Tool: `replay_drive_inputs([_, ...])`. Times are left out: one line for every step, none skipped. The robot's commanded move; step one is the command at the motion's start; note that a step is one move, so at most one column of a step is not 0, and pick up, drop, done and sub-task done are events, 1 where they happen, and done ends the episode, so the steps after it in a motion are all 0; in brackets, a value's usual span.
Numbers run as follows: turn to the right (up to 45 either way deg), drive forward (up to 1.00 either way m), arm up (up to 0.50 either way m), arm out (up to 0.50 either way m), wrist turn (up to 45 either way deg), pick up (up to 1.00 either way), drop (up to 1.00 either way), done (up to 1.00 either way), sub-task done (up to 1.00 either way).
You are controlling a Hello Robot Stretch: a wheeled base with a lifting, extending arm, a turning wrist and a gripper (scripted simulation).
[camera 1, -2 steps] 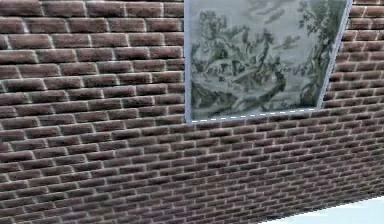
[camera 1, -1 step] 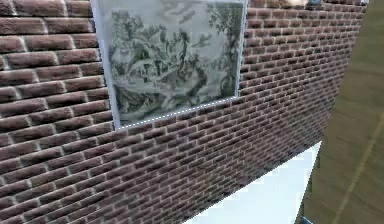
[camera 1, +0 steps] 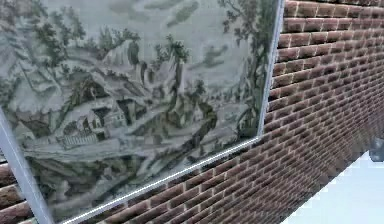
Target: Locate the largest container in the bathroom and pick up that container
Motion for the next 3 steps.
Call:
replay_drive_inputs([45.0, 0.00, 0.00, 0.00, 0.0, 0.00, 0.00, 0.00, 0.00])
replay_drive_inputs([12.0, 0.00, 0.00, 0.00, 0.0, 0.00, 0.00, 0.00, 0.00])
replay_drive_inputs([0.0, 1.00, 0.00, 0.00, 0.0, 0.00, 0.00, 0.00, 0.00])
